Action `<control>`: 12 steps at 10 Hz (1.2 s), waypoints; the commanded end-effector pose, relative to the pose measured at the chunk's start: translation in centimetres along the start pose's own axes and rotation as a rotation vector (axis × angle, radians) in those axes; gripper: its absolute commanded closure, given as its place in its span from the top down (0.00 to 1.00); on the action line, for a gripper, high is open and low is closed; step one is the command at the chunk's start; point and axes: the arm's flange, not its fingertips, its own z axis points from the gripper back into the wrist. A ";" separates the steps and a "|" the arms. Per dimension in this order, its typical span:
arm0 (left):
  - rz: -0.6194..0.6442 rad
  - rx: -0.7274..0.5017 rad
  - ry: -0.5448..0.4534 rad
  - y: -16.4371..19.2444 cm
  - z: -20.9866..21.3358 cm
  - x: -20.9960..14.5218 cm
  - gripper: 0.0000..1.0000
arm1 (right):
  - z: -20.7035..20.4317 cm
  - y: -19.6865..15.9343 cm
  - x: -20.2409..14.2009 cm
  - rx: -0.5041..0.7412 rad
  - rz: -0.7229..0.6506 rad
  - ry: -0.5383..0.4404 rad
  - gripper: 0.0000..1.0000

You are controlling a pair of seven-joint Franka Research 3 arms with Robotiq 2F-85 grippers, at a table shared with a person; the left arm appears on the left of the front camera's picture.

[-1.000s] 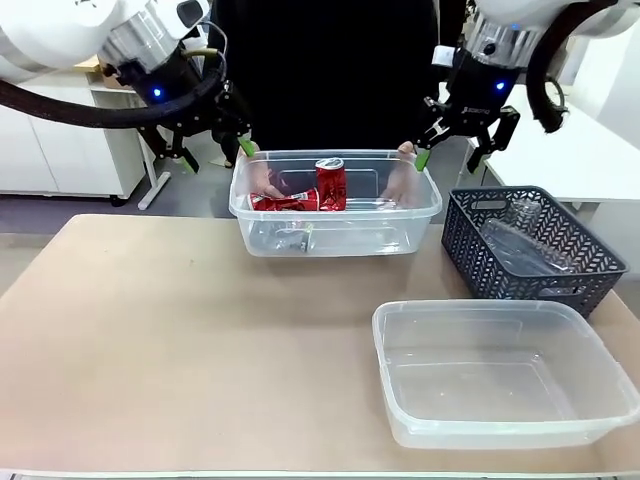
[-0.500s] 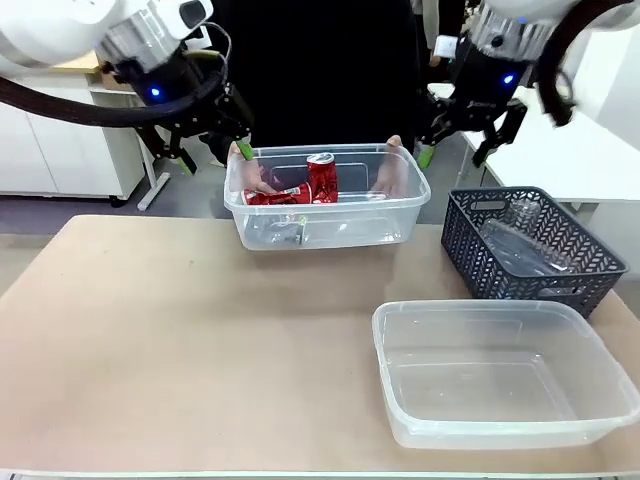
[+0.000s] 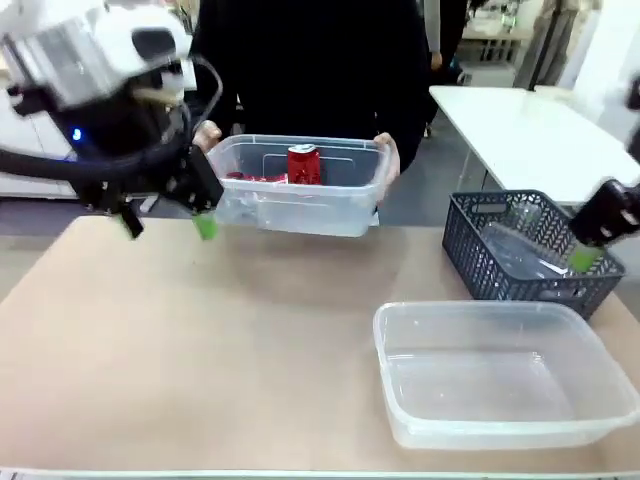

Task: Sort the waste into each basket.
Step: Pick up the Organizing box on the right side of the table and lift it.

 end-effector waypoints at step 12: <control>0.172 0.054 0.161 -22.3 -19.3 0.5 1.00 | -23.8 -12.4 -2.1 0.202 0.023 0.203 0.99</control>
